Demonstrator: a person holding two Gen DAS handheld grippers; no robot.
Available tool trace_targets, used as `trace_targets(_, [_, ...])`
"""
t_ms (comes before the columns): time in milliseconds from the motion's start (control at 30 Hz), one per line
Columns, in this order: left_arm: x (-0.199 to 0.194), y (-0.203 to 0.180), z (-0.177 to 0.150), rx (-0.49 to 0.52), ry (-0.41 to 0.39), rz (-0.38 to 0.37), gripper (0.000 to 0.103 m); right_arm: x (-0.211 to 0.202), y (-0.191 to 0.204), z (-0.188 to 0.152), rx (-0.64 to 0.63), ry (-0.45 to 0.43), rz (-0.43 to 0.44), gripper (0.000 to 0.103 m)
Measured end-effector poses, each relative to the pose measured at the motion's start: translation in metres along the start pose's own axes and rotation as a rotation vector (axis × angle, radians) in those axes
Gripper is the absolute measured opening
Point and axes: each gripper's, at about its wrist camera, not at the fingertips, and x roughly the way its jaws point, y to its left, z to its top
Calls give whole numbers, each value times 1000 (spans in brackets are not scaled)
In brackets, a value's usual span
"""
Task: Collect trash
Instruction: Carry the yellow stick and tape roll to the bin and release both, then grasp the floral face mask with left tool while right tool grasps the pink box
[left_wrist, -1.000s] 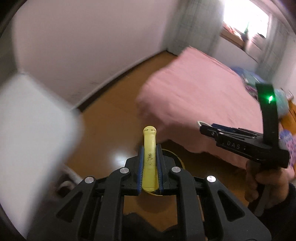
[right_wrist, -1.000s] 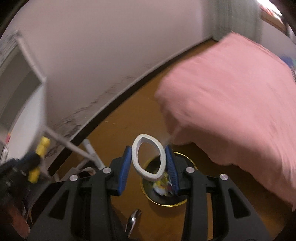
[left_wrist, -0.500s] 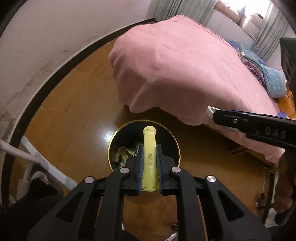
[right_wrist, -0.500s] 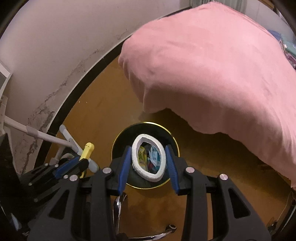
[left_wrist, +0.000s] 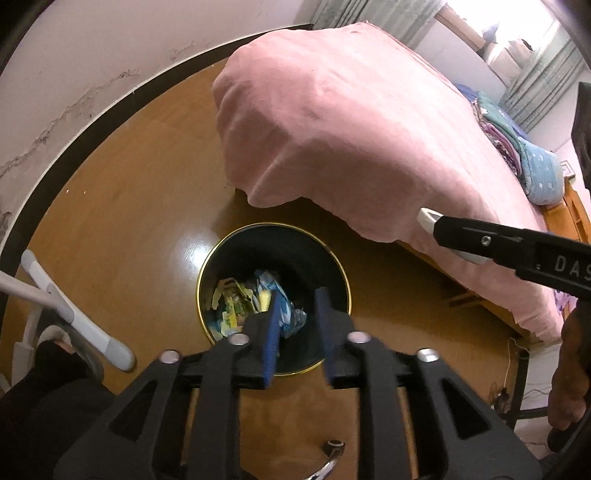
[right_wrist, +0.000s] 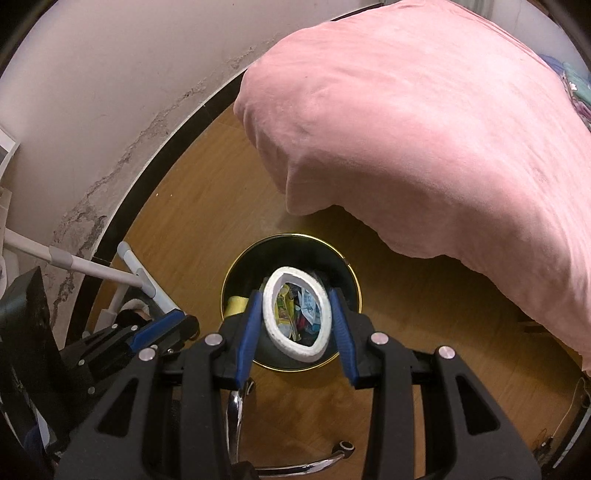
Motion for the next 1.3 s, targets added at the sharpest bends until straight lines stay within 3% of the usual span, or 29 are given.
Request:
trace_targets(67, [-2,0,0,-1,-10,2,46,0,1,0,-3,1,1,38])
trace_targets(433, [-13,5,-3,-12,-41,3,61,-1,7,-2,-12,2,6,38])
trace_targets(500, [-15,6,-3,-16,-48,5,66,-1,8,-2,-11,4,5,44])
trace_targets(567, [-17,7,-3,-19,-56,12,69,-2,10,-1,-11,-4,-1,56])
trace_targets(800, [-52,2,-7,-3,-122,45,75,-13,19,5,-34,-72,-38,63])
trace_targets(967, [-141,-12,-6,66,-193,55,83,-60,40,11,-96,-245,-106,73])
trace_targets(1067, [-220,-13,-9,107,-279,78,93,-91,70,13,-141,-321,-65,78])
trace_targets(1167, [-291,10,-16,119,-360,200,95,-112,117,15,-207,-361,40,82])
trace_targets(1300, [-367,98,-34,-20,-423,456,96,-131,214,8,-405,-350,228,83])
